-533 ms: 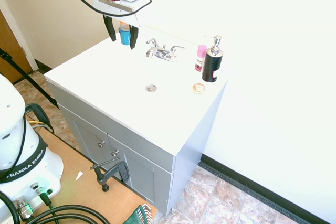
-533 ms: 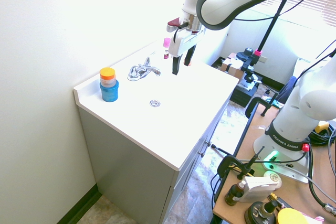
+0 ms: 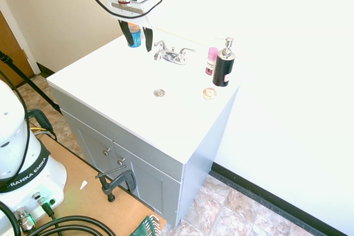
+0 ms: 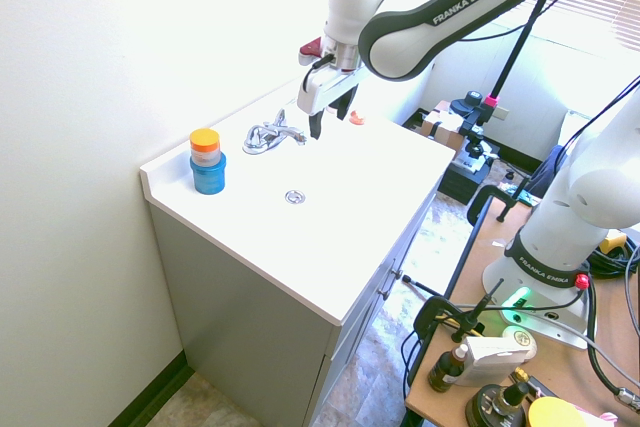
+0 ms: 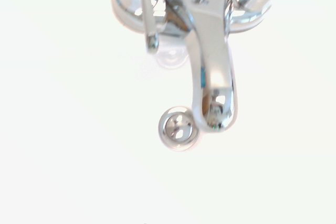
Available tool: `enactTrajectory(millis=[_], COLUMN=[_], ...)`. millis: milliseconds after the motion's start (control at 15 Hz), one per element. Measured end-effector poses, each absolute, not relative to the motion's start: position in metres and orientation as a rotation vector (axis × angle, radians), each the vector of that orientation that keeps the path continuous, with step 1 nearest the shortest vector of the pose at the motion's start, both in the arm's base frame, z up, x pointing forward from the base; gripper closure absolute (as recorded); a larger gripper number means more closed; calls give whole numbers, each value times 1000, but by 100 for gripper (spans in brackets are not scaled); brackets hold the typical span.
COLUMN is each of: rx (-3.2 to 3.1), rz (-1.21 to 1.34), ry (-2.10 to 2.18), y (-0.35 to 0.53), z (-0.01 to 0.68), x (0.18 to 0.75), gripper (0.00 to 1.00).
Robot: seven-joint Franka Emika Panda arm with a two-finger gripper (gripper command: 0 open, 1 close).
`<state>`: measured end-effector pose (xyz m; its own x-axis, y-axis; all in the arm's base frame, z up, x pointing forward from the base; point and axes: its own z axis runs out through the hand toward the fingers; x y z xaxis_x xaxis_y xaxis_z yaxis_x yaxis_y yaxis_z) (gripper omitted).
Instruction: Turn off the hot water
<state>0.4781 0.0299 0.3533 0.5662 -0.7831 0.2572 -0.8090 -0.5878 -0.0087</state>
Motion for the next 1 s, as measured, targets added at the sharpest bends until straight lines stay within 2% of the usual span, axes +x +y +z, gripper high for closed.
enactTrajectory(millis=[533,1000], rx=[2523,2460], rz=[532,508], ry=[-1405,-1385], y=[46,40], z=[337,309], x=[554,572], gripper=[0,0])
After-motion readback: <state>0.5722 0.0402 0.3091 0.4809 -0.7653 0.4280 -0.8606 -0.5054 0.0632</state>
